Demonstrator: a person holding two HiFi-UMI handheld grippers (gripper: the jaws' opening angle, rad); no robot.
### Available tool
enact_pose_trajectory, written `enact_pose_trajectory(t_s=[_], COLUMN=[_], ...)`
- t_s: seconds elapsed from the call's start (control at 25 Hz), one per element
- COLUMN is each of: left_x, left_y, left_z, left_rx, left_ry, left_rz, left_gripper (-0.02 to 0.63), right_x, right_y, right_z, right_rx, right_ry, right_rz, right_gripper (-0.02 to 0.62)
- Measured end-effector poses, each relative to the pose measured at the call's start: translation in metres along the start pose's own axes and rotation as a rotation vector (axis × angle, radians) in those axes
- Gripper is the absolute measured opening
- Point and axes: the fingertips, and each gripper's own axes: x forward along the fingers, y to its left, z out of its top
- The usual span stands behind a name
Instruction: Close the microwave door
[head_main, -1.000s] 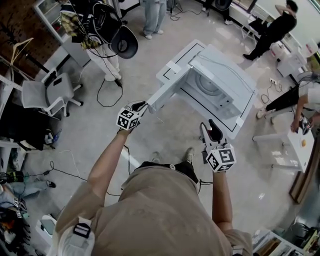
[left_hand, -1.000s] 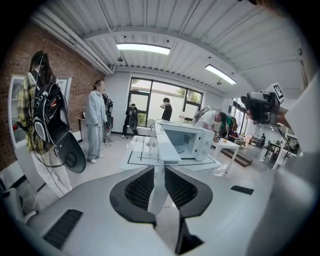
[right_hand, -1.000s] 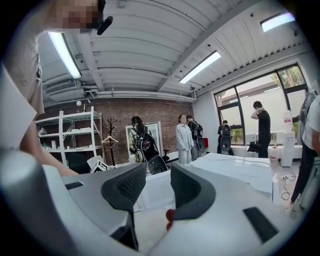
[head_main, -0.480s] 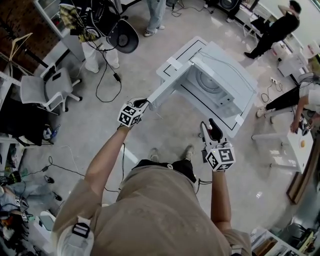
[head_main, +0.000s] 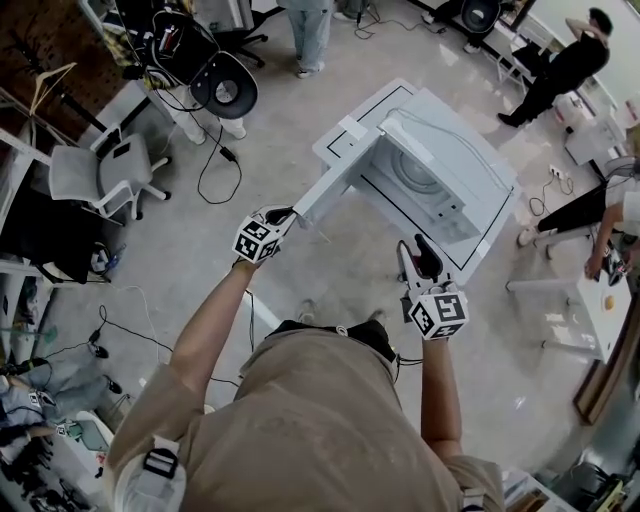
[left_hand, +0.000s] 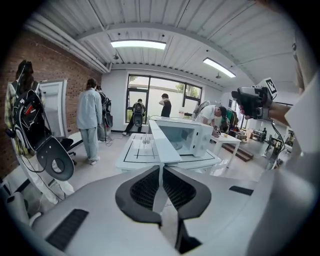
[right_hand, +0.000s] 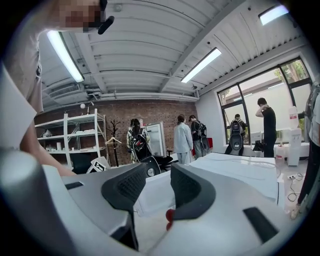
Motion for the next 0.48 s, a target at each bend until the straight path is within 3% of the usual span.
enact_pose_trajectory(t_s=[0.48], left_x=[0.020], left_y=[-0.065], left_z=[0.001], left_rx=[-0.084], left_ry=[0.006], left_rz=[0.063], left_gripper=[0.032], right_x=[-0.045], right_y=[-0.096], right_z=[0.016], right_rx=[0.013], right_ry=[-0.002], right_rz=[0.028], right_gripper=[0.156])
